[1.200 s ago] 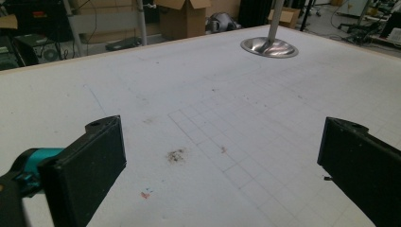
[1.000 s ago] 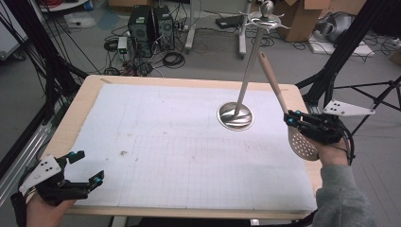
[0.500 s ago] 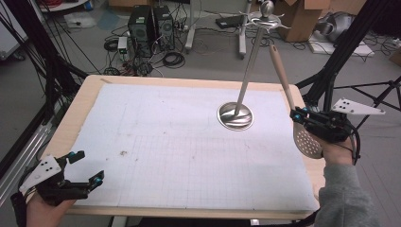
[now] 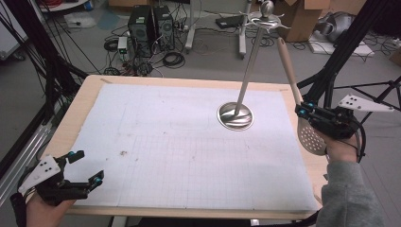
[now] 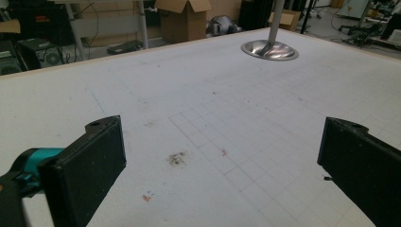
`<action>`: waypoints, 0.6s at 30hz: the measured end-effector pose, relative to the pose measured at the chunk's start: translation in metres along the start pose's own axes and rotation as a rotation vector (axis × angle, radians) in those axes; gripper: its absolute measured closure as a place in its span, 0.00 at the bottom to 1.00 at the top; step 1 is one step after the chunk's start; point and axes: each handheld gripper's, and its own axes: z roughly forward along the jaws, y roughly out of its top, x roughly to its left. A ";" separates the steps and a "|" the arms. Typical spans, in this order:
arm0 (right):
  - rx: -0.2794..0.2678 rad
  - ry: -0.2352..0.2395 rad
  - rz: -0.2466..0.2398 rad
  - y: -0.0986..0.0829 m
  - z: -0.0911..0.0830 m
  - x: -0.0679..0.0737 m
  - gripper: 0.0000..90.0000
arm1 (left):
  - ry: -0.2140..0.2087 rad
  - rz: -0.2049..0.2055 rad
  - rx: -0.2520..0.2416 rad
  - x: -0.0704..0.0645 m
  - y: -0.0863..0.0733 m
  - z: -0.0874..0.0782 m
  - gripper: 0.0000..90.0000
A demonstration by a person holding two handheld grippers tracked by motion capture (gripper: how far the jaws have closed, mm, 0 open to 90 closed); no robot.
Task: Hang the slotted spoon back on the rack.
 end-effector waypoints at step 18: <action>-0.019 -0.047 0.007 0.015 -0.005 -0.003 0.87 | 0.006 -0.005 -0.007 0.001 0.000 -0.002 0.02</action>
